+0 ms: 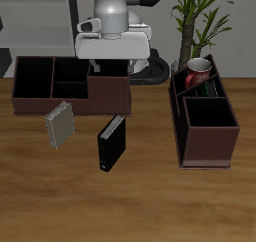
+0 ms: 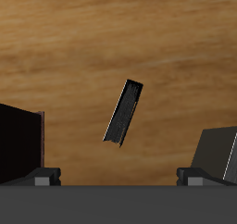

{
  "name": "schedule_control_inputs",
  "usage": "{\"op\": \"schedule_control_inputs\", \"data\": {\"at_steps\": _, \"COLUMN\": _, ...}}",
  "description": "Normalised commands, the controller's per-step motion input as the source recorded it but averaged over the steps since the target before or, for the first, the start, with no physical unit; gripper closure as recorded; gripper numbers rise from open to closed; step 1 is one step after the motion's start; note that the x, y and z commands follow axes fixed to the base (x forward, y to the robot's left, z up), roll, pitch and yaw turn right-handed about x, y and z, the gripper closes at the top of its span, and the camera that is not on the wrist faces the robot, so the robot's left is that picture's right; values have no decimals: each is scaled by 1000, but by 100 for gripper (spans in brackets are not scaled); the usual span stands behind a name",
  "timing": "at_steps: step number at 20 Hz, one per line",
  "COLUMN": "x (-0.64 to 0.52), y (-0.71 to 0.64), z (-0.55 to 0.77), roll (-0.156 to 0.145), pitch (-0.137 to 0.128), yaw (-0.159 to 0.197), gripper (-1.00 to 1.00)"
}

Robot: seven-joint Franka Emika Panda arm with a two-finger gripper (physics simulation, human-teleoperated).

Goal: Place the red mug into the left desk caddy's left compartment and place the green book into the left desk caddy's back compartment and place the black book into the back desk caddy's front compartment

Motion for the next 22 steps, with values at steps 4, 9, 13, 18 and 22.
{"op": "schedule_control_inputs", "data": {"at_steps": 4, "x": 132, "y": -234, "z": -7, "roll": 36, "pitch": -27, "yaw": -4, "gripper": -100}}
{"op": "schedule_control_inputs", "data": {"at_steps": 9, "x": 246, "y": -150, "z": -99, "roll": 22, "pitch": -7, "yaw": -11, "gripper": -100}}
{"op": "schedule_control_inputs", "data": {"at_steps": 13, "x": 286, "y": -84, "z": -154, "roll": -13, "pitch": 8, "yaw": -21, "gripper": -100}}
{"op": "schedule_control_inputs", "data": {"at_steps": 18, "x": 306, "y": -221, "z": -238, "roll": -40, "pitch": 27, "yaw": -47, "gripper": -100}}
{"op": "schedule_control_inputs", "data": {"at_steps": 22, "x": 152, "y": 80, "z": -304, "roll": 9, "pitch": 17, "yaw": -35, "gripper": -100}}
